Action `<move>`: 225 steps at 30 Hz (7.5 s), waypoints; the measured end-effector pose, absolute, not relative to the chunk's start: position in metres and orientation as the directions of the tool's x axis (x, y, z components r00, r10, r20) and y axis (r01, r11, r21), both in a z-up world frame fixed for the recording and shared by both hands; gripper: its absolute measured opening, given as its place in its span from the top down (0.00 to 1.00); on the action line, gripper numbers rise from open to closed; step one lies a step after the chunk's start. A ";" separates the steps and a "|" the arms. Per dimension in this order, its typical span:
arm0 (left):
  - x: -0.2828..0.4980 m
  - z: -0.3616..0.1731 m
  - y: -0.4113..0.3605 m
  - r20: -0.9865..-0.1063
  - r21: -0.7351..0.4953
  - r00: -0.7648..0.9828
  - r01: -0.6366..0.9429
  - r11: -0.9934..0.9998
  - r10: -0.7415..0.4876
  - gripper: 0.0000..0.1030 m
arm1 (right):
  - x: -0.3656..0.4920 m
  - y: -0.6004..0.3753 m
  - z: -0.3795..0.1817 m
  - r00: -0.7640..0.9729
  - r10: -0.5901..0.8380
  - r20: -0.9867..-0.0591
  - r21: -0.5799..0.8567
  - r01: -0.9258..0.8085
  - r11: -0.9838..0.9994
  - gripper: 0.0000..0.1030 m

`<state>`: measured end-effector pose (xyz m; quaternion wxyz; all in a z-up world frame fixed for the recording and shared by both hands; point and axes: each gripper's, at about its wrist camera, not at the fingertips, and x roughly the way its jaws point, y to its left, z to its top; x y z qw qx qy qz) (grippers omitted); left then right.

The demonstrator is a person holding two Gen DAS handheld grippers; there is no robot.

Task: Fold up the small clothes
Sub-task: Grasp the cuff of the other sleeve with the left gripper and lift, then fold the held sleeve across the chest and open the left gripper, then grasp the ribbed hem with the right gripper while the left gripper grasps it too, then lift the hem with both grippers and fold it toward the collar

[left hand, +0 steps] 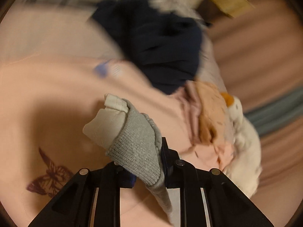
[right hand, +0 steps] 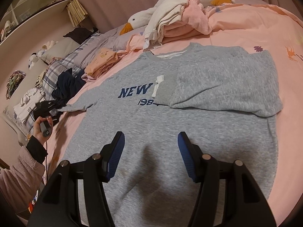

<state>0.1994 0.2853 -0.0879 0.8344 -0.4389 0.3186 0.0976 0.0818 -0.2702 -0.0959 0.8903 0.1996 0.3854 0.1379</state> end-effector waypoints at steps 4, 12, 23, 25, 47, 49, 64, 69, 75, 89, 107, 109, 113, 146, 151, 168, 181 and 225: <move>0.207 -0.039 0.232 -0.596 -0.538 0.794 -0.285 0.794 -0.118 0.83 | 0.078 -0.270 -0.093 0.674 0.398 -0.623 0.464 -0.092 0.881 0.42; 0.227 -0.012 0.064 -0.612 -0.283 0.747 0.101 0.954 -0.261 0.84 | 0.069 -0.274 -0.095 0.687 0.391 -0.612 0.473 -0.078 0.878 0.42; 0.217 -0.079 -0.073 -0.763 -0.141 0.561 0.340 0.930 -0.321 0.84 | 0.064 -0.289 -0.097 0.694 0.402 -0.597 0.518 -0.050 0.854 0.40; 0.210 -0.084 -0.078 -0.785 -0.156 0.518 0.364 0.918 -0.339 0.77 | 0.067 -0.290 -0.096 0.689 0.424 -0.587 0.541 -0.056 0.839 0.37; 0.203 -0.088 0.056 -0.726 -0.403 0.542 0.162 0.900 -0.423 0.44 | 0.197 -0.235 -0.109 0.539 0.591 -0.599 0.733 0.074 0.676 0.38; 0.206 -0.092 0.061 -0.724 -0.421 0.539 0.148 0.895 -0.430 0.44 | 0.208 -0.231 -0.114 0.513 0.589 -0.625 0.722 0.093 0.685 0.50; 0.210 -0.091 0.042 -0.736 -0.375 0.528 0.203 0.904 -0.424 0.44 | 0.222 -0.239 -0.121 0.543 0.343 -0.767 0.494 0.157 0.855 0.95; 0.204 -0.081 0.033 -0.724 -0.325 0.553 0.255 0.911 -0.413 0.44 | 0.204 -0.227 -0.093 0.624 0.241 -0.743 0.365 0.076 0.928 0.86; 0.216 -0.110 0.001 -0.832 -0.213 0.448 0.285 0.935 -0.326 0.44 | 0.214 -0.214 -0.115 0.556 0.306 -0.773 0.363 -0.009 0.932 0.87; 0.121 -0.090 0.064 -0.804 -0.342 0.436 0.217 0.914 -0.404 0.26 | 0.097 -0.262 -0.088 0.627 0.366 -0.688 0.491 0.031 0.870 0.47; 0.037 -0.106 0.106 -0.709 -0.606 0.380 0.101 0.789 -0.594 0.26 | -0.057 -0.351 -0.114 0.678 0.268 -0.685 0.592 0.302 0.747 0.37; 0.033 -0.107 0.100 -0.714 -0.598 0.376 0.111 0.794 -0.591 0.26 | -0.060 -0.348 -0.118 0.669 0.291 -0.684 0.607 0.300 0.736 0.37; 0.030 -0.109 0.098 -0.708 -0.611 0.369 0.108 0.784 -0.602 0.26 | -0.062 -0.335 -0.124 0.640 0.343 -0.688 0.613 0.259 0.746 0.37; 0.055 -0.121 0.077 -0.564 -0.786 0.276 0.110 0.608 -0.779 0.26 | -0.057 -0.327 -0.147 0.643 0.567 -0.515 0.831 0.211 0.515 0.37; 0.054 -0.120 0.075 -0.574 -0.775 0.276 0.122 0.620 -0.771 0.26 | -0.051 -0.322 -0.144 0.641 0.551 -0.534 0.812 0.207 0.546 0.38; 0.049 -0.123 0.086 -0.664 -0.686 0.318 0.101 0.721 -0.676 0.83 | -0.052 -0.320 -0.142 0.636 0.508 -0.581 0.757 0.195 0.623 0.75; 0.046 -0.098 0.087 -0.594 -0.719 0.351 0.170 0.674 -0.723 0.86 | -0.056 -0.319 -0.123 0.704 0.535 -0.468 0.802 0.083 0.592 0.80; 0.269 -0.034 0.010 -0.578 -0.695 0.415 0.201 0.691 -0.702 0.86 | 0.140 -0.398 -0.039 0.828 0.403 -0.391 0.763 0.046 0.645 0.81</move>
